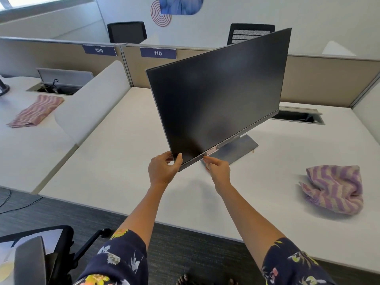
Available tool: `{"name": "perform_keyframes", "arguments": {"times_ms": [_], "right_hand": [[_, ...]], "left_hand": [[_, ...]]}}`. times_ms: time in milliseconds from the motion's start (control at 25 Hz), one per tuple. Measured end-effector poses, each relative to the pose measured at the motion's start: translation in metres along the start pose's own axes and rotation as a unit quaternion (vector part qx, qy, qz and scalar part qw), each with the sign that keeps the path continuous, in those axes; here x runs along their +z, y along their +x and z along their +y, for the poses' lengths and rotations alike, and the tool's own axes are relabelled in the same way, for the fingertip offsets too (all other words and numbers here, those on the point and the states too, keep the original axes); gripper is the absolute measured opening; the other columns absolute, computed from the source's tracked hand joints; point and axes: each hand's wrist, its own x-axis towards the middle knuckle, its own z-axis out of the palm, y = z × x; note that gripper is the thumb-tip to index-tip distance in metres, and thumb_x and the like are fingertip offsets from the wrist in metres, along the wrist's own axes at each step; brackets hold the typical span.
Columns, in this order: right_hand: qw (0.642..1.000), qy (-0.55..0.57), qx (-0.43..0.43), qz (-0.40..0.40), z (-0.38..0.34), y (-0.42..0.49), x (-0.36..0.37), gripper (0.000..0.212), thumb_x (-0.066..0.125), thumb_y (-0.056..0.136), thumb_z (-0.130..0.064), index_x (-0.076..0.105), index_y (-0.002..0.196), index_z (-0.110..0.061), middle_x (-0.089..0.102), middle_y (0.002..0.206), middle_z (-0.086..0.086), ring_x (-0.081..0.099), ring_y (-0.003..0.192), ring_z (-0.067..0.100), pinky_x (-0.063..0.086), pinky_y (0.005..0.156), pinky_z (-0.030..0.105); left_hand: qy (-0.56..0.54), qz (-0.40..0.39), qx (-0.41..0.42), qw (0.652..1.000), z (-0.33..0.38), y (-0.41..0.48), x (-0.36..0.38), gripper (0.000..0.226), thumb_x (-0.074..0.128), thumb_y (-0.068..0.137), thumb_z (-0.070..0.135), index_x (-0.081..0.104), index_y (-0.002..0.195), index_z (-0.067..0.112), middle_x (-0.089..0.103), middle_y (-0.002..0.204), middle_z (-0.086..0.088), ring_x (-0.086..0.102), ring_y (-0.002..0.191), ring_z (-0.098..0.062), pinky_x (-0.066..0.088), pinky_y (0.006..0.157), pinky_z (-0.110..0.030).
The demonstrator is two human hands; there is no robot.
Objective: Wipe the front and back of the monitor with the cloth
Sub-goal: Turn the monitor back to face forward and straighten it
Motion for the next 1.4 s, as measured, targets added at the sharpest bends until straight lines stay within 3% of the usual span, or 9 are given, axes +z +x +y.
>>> {"name": "perform_keyframes", "arguments": {"times_ms": [200, 360, 520, 640, 760, 880, 1080, 1400], "right_hand": [[0.999, -0.027, -0.001, -0.022, -0.001, 0.004, 0.005, 0.028, 0.056, 0.098, -0.01, 0.069, 0.122, -0.013, 0.065, 0.125, 0.002, 0.057, 0.106, 0.017, 0.048, 0.102, 0.034], [0.999, -0.022, 0.023, 0.005, 0.007, 0.012, -0.008, 0.027, 0.064, 0.094, -0.018, 0.068, 0.121, -0.015, 0.064, 0.124, 0.001, 0.057, 0.108, 0.017, 0.046, 0.096, 0.029], [0.999, -0.022, 0.031, 0.024, 0.015, 0.027, -0.038, 0.024, 0.067, 0.092, -0.016, 0.071, 0.115, -0.015, 0.068, 0.119, 0.004, 0.061, 0.111, 0.022, 0.05, 0.101, 0.035], [0.999, -0.037, 0.028, 0.025, 0.014, 0.044, -0.064, 0.024, 0.068, 0.09, -0.015, 0.071, 0.114, -0.013, 0.069, 0.116, 0.006, 0.062, 0.111, 0.025, 0.051, 0.1, 0.036], [0.995, -0.1, 0.01, 0.01, 0.01, 0.061, -0.084, 0.027, 0.068, 0.091, -0.016, 0.07, 0.117, -0.01, 0.069, 0.119, 0.007, 0.062, 0.111, 0.023, 0.048, 0.097, 0.03], [0.986, -0.166, -0.017, -0.017, 0.009, 0.08, -0.101, 0.032, 0.069, 0.09, -0.018, 0.069, 0.121, -0.01, 0.068, 0.122, 0.008, 0.061, 0.115, 0.024, 0.045, 0.099, 0.029], [0.952, -0.287, -0.075, -0.077, 0.016, 0.108, -0.122, 0.035, 0.067, 0.091, -0.019, 0.066, 0.125, -0.01, 0.064, 0.129, 0.007, 0.058, 0.12, 0.024, 0.041, 0.101, 0.026], [0.846, -0.485, -0.184, -0.127, 0.029, 0.153, -0.136, 0.042, 0.056, 0.098, -0.024, 0.054, 0.14, -0.021, 0.046, 0.15, -0.002, 0.044, 0.135, 0.02, 0.038, 0.109, 0.031]], "left_hand": [[-0.036, 0.045, -0.058, 0.997, -0.013, -0.002, -0.004, 0.041, 0.066, 0.085, 0.055, 0.074, 0.103, 0.019, 0.075, 0.094, 0.007, 0.068, 0.085, -0.009, 0.055, 0.076, -0.026], [-0.075, 0.041, -0.103, 0.991, -0.02, -0.013, 0.008, 0.056, 0.054, 0.081, 0.067, 0.068, 0.113, 0.023, 0.072, 0.108, 0.006, 0.067, 0.095, -0.013, 0.053, 0.083, -0.028], [-0.015, -0.093, -0.16, 0.983, -0.029, -0.029, 0.033, 0.079, 0.042, 0.079, 0.076, 0.053, 0.134, 0.021, 0.06, 0.133, -0.001, 0.058, 0.121, -0.026, 0.046, 0.101, -0.047], [0.094, -0.161, -0.189, 0.964, -0.028, -0.037, 0.054, 0.085, 0.033, 0.082, 0.078, 0.041, 0.144, 0.02, 0.044, 0.149, -0.003, 0.04, 0.138, -0.031, 0.031, 0.113, -0.053], [0.199, -0.204, -0.135, 0.949, -0.017, -0.042, 0.077, 0.078, 0.034, 0.093, 0.067, 0.023, 0.153, 0.018, 0.022, 0.16, -0.002, 0.019, 0.148, -0.024, 0.006, 0.121, -0.048], [0.266, -0.227, -0.049, 0.936, 0.001, -0.036, 0.102, 0.08, 0.034, 0.094, 0.065, 0.014, 0.155, 0.018, 0.012, 0.163, -0.001, 0.007, 0.15, -0.02, -0.004, 0.119, -0.045], [0.311, -0.228, -0.016, 0.922, 0.027, -0.029, 0.144, 0.083, 0.041, 0.093, 0.064, 0.015, 0.154, 0.015, 0.012, 0.163, -0.004, 0.007, 0.15, -0.022, 0.002, 0.12, -0.045], [0.306, -0.227, 0.012, 0.924, 0.04, -0.002, 0.181, 0.079, 0.051, 0.091, 0.058, 0.022, 0.152, 0.017, 0.029, 0.157, 0.001, 0.024, 0.145, -0.02, 0.013, 0.119, -0.039]]}}
